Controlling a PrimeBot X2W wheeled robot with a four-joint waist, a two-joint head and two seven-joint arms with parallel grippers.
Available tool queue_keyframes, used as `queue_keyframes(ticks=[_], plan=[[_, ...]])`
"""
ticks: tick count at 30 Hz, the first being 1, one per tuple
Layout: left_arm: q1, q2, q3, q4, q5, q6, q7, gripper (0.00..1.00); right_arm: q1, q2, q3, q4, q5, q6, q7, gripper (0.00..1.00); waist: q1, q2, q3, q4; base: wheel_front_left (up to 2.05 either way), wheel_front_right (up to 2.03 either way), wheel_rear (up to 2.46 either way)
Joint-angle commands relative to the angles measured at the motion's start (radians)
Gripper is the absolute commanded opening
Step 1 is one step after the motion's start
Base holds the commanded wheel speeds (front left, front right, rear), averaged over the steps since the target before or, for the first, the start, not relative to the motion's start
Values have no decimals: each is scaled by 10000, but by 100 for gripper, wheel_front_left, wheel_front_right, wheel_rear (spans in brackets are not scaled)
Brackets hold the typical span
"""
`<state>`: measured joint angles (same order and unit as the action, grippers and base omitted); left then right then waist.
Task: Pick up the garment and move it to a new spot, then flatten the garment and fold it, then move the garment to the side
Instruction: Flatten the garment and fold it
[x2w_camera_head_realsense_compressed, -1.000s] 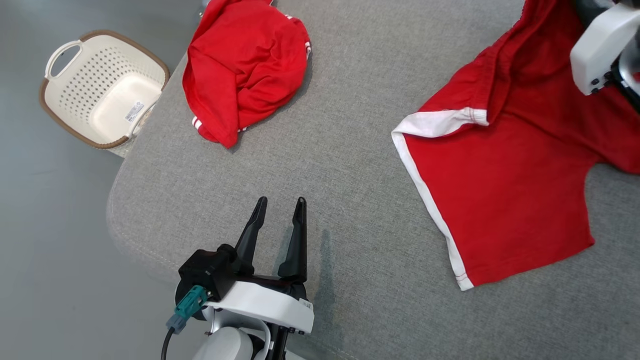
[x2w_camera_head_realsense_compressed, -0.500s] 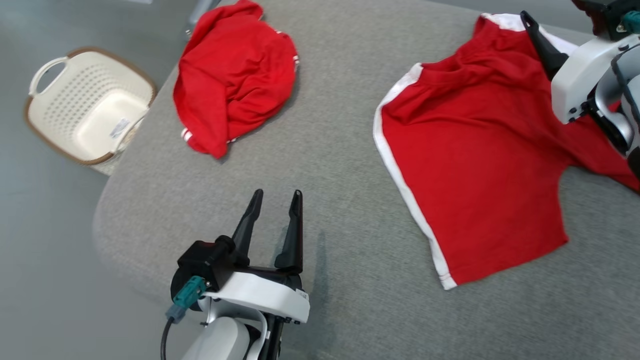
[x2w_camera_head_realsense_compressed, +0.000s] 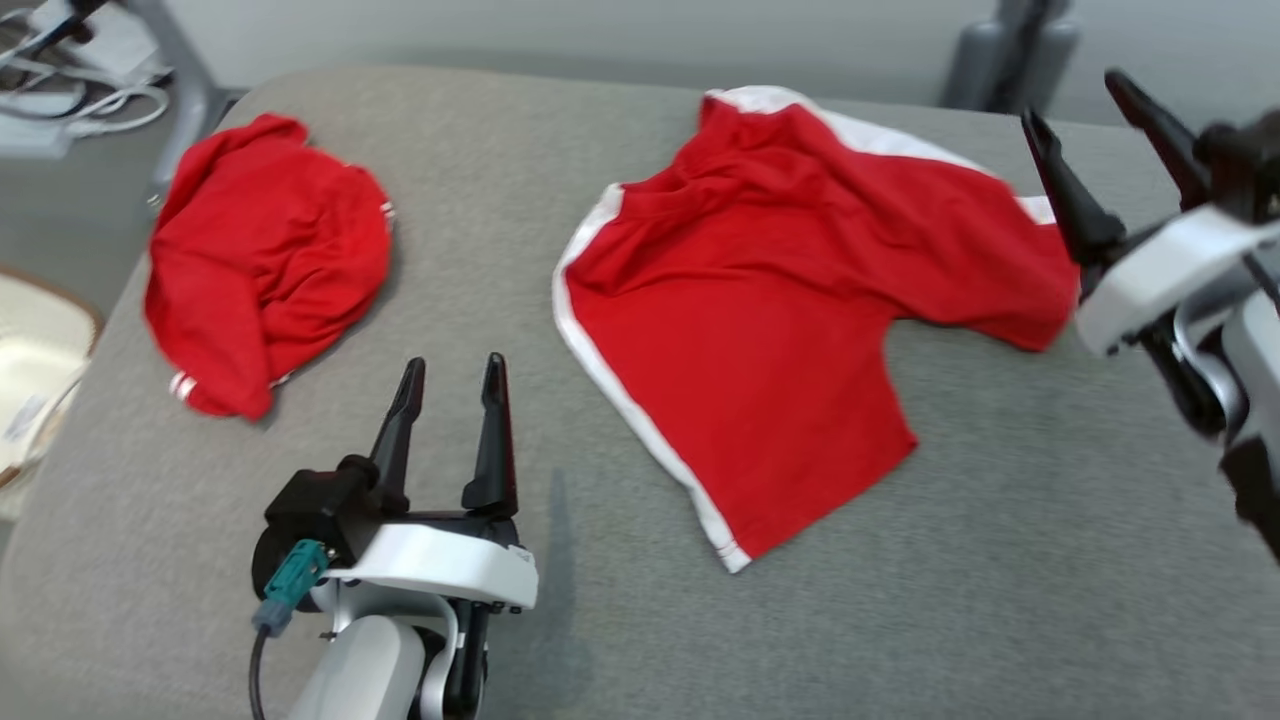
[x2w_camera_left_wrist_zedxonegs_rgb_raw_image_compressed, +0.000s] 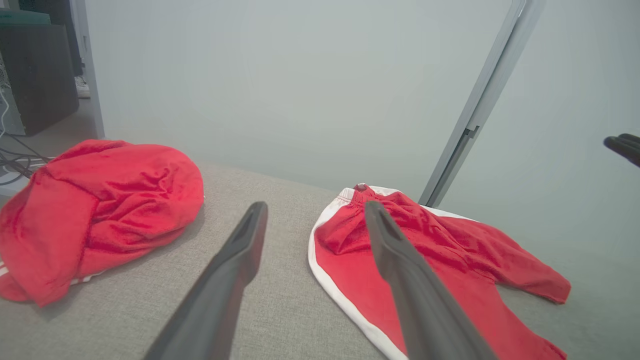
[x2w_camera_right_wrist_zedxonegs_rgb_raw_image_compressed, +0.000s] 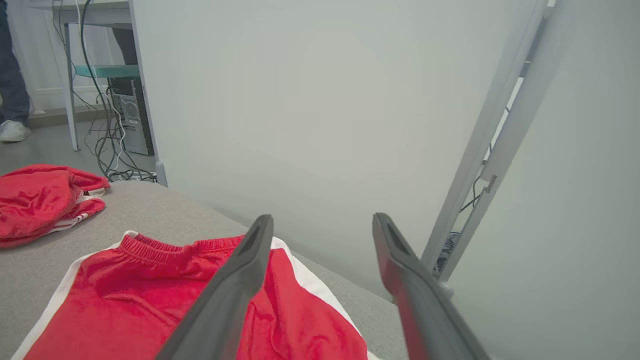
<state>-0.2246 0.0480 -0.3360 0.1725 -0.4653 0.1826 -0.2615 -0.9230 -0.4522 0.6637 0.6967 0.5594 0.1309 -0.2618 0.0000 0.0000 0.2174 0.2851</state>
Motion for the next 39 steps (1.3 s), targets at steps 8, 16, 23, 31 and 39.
queue_keyframes(ticks=[8,16,23,31,39], plan=[[519,42,859,112,435,-245,-42,100,3699,986,-3181,-2053,-1514,-3,-33,100,0,0,-910,-1472,0,0,0],[926,42,1162,174,623,-414,-42,100,6104,2360,-4721,-3126,-2486,-3,-34,100,0,0,-1226,-1847,0,0,0],[1082,42,1070,233,642,-482,-42,100,6796,3055,-5052,-3261,-2842,-3,-34,100,0,0,-1298,-1787,0,0,0],[1082,41,819,307,691,-530,-42,100,6843,3389,-4384,-2295,-2222,-3,3,100,0,0,-1273,-1319,0,0,0],[984,38,463,327,608,-437,-42,100,5994,3633,-3412,-478,-1356,-3,249,100,0,0,-1007,-602,0,0,0]])
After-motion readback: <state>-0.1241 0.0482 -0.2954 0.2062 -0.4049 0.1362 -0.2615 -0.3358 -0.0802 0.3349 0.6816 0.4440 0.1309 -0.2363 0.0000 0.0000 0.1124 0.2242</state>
